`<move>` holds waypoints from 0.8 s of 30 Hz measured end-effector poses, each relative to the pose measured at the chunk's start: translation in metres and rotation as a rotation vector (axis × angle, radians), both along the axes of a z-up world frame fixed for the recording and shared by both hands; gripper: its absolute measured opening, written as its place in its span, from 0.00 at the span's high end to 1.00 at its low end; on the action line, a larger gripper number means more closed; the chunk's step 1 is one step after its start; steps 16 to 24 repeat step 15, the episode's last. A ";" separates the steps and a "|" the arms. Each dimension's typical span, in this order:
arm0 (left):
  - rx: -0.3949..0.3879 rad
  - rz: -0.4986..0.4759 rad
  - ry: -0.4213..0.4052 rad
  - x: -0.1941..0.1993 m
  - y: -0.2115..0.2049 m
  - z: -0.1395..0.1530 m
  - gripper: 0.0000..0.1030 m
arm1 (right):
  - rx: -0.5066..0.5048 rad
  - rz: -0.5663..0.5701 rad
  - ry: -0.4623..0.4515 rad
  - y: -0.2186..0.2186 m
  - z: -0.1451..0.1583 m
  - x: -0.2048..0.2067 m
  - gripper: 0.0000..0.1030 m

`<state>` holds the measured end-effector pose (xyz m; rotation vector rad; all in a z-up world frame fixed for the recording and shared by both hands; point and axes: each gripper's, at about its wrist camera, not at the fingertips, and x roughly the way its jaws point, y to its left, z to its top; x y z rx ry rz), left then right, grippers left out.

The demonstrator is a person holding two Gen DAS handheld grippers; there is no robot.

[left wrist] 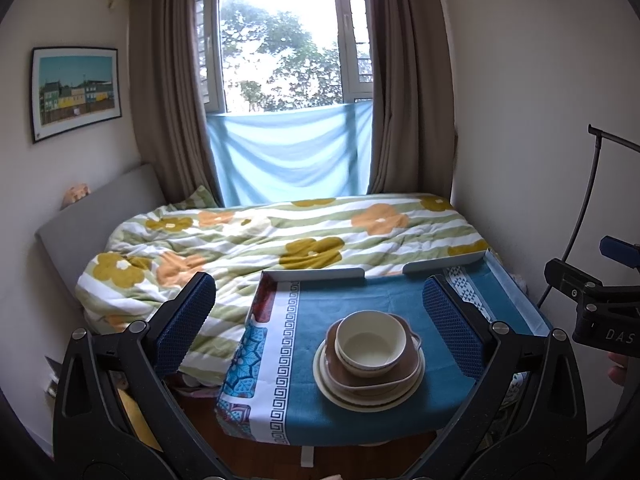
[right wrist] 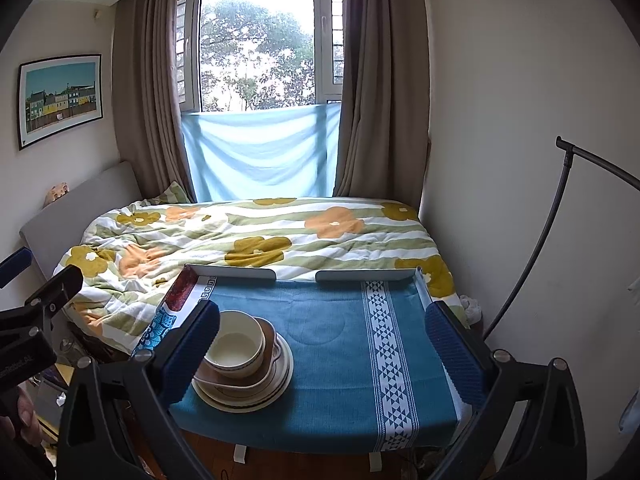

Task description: Organize plates and bowls

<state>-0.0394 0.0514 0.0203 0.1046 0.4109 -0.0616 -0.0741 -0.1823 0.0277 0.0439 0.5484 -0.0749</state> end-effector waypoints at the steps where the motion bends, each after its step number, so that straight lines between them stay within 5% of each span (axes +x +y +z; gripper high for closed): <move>1: 0.008 0.005 0.000 0.001 0.001 0.000 0.00 | -0.001 0.000 0.000 0.000 0.000 0.000 0.01; 24: 0.011 -0.010 -0.015 0.009 0.012 -0.005 0.00 | -0.007 0.000 0.009 0.000 -0.003 0.007 0.01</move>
